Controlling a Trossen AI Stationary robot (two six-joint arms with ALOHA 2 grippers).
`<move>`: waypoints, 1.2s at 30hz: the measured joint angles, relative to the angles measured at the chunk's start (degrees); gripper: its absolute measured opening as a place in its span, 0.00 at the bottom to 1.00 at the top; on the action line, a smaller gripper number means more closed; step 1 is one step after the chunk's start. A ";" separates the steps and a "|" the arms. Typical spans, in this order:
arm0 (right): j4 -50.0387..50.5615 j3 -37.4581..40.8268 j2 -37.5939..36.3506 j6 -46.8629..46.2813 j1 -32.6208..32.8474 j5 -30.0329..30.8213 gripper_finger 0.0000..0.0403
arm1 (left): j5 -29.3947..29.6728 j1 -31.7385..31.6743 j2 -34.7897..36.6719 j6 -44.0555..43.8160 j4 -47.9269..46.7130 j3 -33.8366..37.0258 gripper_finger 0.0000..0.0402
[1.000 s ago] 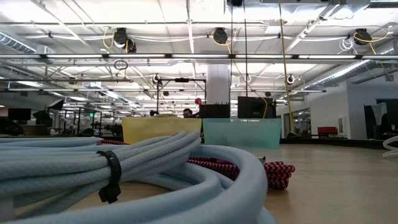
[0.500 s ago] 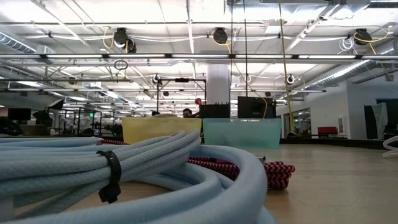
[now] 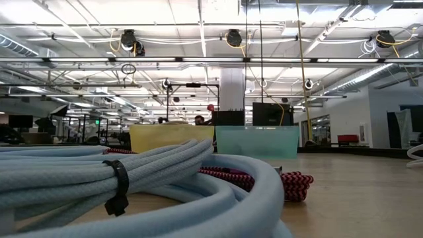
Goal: Pick and place USB-C Cables
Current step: Put the small purple charger cable into the green bin
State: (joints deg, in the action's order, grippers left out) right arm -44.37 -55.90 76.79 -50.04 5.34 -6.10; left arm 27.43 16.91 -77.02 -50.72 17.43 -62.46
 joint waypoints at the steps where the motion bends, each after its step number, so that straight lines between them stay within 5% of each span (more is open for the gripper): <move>1: 0.30 0.00 0.00 -0.02 0.02 -0.16 0.56 | 0.48 0.20 0.22 0.11 0.44 0.00 0.02; 36: 3.13 0.00 0.04 0.87 -0.79 -1.37 0.52 | -6.55 -0.66 -4.38 -2.49 3.98 -2.57 0.02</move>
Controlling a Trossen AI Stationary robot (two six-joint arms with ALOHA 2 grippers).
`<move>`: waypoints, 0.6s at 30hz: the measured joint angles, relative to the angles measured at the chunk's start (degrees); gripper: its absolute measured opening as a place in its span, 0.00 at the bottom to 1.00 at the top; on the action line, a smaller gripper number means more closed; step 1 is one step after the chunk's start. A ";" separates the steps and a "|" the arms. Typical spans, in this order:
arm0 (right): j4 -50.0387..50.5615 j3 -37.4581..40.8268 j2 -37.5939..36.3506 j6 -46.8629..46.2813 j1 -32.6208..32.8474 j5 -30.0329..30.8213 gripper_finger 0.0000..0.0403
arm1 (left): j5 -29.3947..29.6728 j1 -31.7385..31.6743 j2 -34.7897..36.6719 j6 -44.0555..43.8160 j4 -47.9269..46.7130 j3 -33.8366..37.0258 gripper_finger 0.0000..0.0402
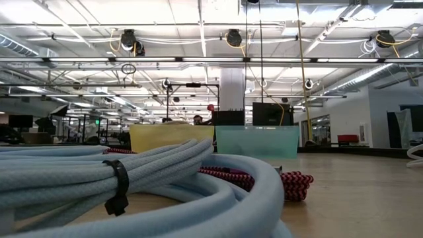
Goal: Pick and place USB-C Cables
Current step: Put the small purple charger cable into the green bin
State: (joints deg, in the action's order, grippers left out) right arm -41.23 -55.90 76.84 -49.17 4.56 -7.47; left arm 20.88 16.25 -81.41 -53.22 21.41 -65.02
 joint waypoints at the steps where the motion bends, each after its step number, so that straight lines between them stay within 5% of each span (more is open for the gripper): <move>1: -0.02 0.00 0.00 0.23 0.00 -0.04 0.50 | -0.56 -0.33 -0.53 0.01 0.12 -0.48 0.02; 13: 0.29 0.00 -0.02 0.38 0.00 -1.86 0.14 | -2.28 -1.18 -1.67 0.23 -3.37 -2.26 0.03; 18: 0.78 -0.07 -0.43 0.81 -0.14 -3.47 0.09 | -10.47 -2.13 -0.36 1.24 -3.95 -2.17 0.11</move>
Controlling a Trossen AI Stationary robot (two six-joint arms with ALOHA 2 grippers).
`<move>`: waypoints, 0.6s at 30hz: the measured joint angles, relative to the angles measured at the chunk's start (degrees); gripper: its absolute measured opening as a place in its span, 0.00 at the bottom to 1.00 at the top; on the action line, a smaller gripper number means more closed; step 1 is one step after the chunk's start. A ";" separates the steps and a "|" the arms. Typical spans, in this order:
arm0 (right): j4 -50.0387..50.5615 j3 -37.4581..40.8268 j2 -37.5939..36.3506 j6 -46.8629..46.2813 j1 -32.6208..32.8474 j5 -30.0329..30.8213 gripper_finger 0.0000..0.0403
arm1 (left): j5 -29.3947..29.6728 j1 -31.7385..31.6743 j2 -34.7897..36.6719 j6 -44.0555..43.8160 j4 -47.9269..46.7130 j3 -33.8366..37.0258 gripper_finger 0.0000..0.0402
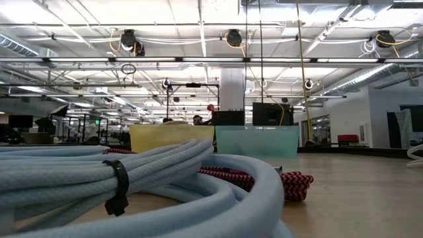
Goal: Pick and place USB-C Cables
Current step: Put the small purple charger cable into the green bin
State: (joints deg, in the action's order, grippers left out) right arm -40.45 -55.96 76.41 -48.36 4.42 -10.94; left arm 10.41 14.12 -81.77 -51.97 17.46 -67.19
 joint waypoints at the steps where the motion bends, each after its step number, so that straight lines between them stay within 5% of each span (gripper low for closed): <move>1: 0.47 0.00 -0.29 0.13 -0.44 -0.51 0.09 | -2.26 -0.01 0.40 -0.05 -0.03 0.01 0.13; 7: 18.12 0.10 -6.91 2.76 -8.25 2.39 0.09 | -13.97 2.40 2.31 -5.19 -4.98 -0.19 0.20; 14: 57.09 -2.46 -11.58 10.19 -26.90 21.30 0.09 | 1.70 8.75 4.21 -8.61 -20.61 -0.16 0.20; 18: 59.47 -2.64 -6.08 9.57 -37.85 15.67 0.09 | 6.38 10.63 3.90 -9.09 -22.08 -0.10 0.20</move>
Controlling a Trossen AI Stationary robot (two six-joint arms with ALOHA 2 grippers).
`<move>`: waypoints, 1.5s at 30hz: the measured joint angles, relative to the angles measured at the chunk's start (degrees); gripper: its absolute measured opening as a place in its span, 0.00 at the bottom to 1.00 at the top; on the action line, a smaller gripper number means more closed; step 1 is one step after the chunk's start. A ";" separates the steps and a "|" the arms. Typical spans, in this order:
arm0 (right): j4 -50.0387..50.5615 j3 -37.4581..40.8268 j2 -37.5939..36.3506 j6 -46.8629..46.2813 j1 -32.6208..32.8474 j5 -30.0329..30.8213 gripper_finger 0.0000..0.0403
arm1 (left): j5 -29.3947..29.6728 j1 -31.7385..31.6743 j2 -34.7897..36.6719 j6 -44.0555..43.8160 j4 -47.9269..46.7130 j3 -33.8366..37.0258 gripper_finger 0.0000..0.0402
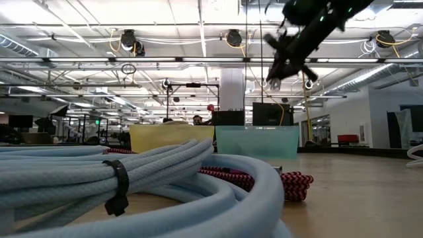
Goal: Pick and place USB-C Cables
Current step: Put the small purple charger cable into the green bin, then put the top large blue charger cable into the yellow bin
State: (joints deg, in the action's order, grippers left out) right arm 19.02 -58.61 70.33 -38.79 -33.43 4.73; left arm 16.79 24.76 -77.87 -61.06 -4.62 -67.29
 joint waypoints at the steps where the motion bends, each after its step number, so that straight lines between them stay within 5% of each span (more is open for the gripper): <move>1: -1.26 0.00 1.85 -0.09 -1.65 -2.54 0.09 | 0.35 0.33 0.12 -0.18 0.04 0.00 0.20; 7: -7.65 -0.04 11.20 -1.36 -1.99 -9.48 0.08 | 2.37 1.27 0.05 -1.07 -1.36 0.00 0.20; 16: 2.27 -0.01 16.00 3.73 5.13 -3.52 0.09 | 4.54 3.10 0.07 -2.07 -2.13 0.00 0.20; 23: 1.86 -0.11 14.01 6.15 6.16 -4.76 0.41 | 4.66 2.86 0.07 -2.14 -3.44 0.00 0.20; 29: -0.74 0.02 11.01 6.43 6.13 -6.52 0.60 | 4.65 2.23 0.07 -2.07 -5.91 0.00 0.20; 33: -12.26 0.02 6.00 4.98 7.90 -16.06 0.63 | 3.53 2.21 0.05 0.71 -11.50 0.00 0.20; 39: -27.07 -0.04 -4.08 -2.20 15.60 -28.54 0.62 | -6.32 2.23 -1.95 17.90 -12.23 0.01 0.20; 42: -25.38 -0.07 -9.85 -1.91 22.74 -27.80 0.61 | -11.13 1.81 -2.99 21.58 -14.38 0.01 0.20; 45: -19.75 -0.07 -14.63 0.24 32.21 -20.53 0.60 | -13.88 1.26 -4.13 25.81 -22.00 0.00 0.20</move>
State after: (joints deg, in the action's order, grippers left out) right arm -0.73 -58.67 55.70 -38.55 -1.22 -15.80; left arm 2.90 26.01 -82.00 -35.25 -26.62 -67.29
